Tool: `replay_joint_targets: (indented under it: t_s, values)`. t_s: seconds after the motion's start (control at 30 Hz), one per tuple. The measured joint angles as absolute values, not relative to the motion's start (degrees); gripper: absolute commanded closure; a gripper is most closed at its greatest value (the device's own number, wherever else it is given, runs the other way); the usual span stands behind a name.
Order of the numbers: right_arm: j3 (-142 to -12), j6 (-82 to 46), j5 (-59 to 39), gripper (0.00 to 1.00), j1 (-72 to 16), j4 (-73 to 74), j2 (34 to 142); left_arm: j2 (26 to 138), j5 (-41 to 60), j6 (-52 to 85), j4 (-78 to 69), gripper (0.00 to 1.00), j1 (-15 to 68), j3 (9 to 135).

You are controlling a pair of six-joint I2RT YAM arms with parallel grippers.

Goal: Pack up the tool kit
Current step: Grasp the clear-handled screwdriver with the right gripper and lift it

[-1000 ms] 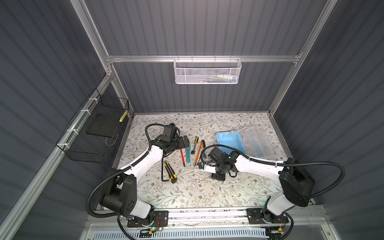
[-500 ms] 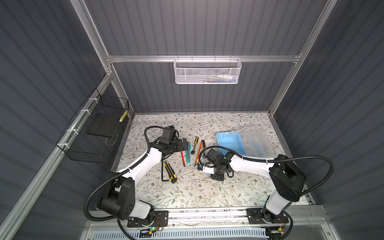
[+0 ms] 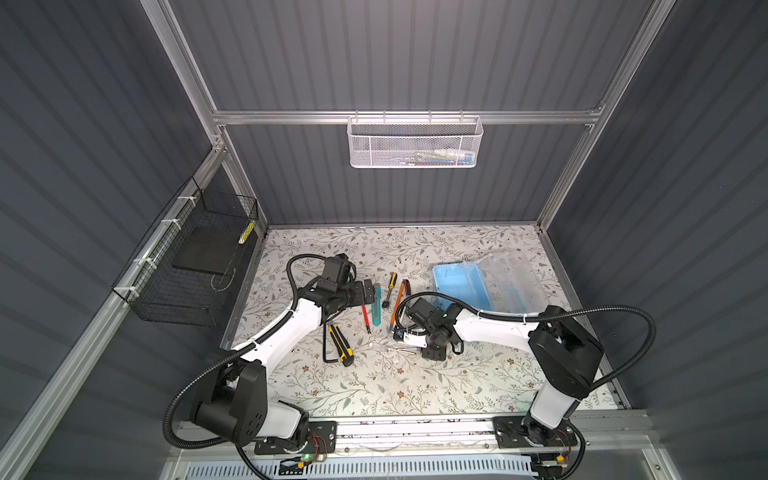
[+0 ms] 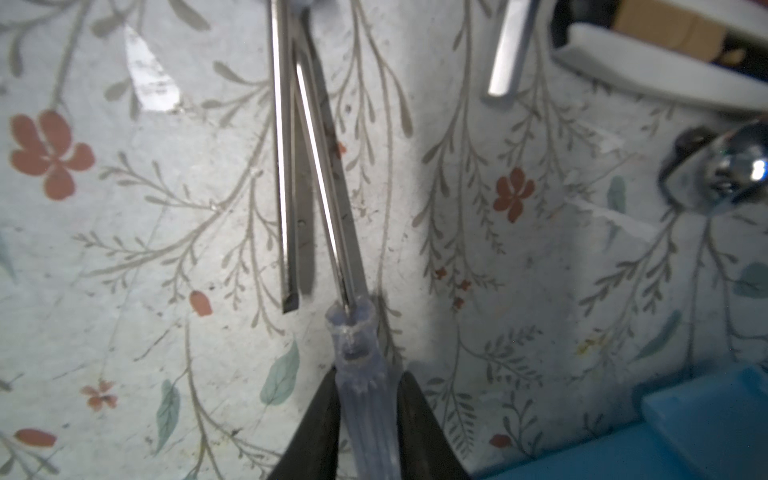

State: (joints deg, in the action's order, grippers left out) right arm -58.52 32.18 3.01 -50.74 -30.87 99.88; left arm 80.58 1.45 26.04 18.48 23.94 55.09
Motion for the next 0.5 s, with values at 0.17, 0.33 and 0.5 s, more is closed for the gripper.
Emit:
replay_joint_targets:
  t_s: [0.17,0.33,0.5]
  values:
    - [-58.5,32.1,3.2,0.83,-50.7,-30.9,99.9,80.6,1.5,26.0,18.5,0.00,23.9,54.9]
    - [-58.5,31.8,3.3,0.89,-50.7,-30.9,99.8,80.5,1.7,25.6,18.4,0.00,23.9,54.2]
    - [-58.5,30.5,3.3,0.93,-50.7,-30.9,98.8,80.4,1.7,25.0,18.5,0.00,23.9,52.8]
